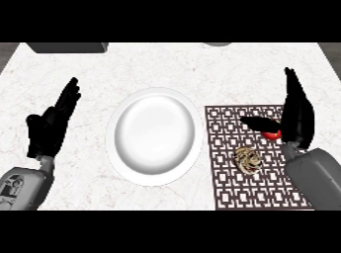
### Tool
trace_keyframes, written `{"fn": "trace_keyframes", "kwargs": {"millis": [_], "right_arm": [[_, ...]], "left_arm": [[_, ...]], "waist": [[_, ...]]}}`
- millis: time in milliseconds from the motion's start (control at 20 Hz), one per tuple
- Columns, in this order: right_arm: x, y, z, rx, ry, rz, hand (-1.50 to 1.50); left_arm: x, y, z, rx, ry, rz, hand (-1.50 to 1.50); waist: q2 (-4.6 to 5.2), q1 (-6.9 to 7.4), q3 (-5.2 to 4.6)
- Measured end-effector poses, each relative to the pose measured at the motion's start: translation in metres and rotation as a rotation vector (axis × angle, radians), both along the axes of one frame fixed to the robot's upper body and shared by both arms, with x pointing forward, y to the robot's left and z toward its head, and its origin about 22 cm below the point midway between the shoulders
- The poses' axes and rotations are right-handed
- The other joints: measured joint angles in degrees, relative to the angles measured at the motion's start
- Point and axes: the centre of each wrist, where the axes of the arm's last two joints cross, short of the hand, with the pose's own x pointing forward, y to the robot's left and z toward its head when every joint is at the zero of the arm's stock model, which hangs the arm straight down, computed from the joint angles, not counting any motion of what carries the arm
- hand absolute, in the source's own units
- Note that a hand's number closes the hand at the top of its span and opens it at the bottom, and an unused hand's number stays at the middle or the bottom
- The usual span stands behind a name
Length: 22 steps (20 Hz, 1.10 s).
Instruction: Pick the tomato from the placemat and place it in the plate
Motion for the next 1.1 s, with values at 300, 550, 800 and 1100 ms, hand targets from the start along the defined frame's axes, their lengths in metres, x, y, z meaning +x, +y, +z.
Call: {"fn": "trace_keyframes", "kwargs": {"millis": [300,550,800,1100], "right_arm": [[0.000,-0.007,0.047,-0.070,0.299,-0.025,-1.50],[-0.004,-0.016,0.080,-0.081,0.457,-0.038,-1.50],[-0.001,-0.023,0.089,-0.059,0.534,-0.036,-1.50],[0.004,-0.027,0.071,-0.044,0.611,-0.044,-1.50]], "left_arm": [[0.000,-0.001,0.002,0.001,0.002,0.002,0.00],[0.002,-0.002,0.006,0.004,0.001,-0.004,0.00],[0.005,-0.005,0.005,0.003,-0.001,-0.021,0.00],[0.005,-0.003,0.003,-0.003,-0.003,-0.025,0.00]], "waist": [[-0.21,-0.27,-0.03],[0.01,0.18,0.07],[0.25,0.67,0.12],[0.37,0.94,0.15]]}}
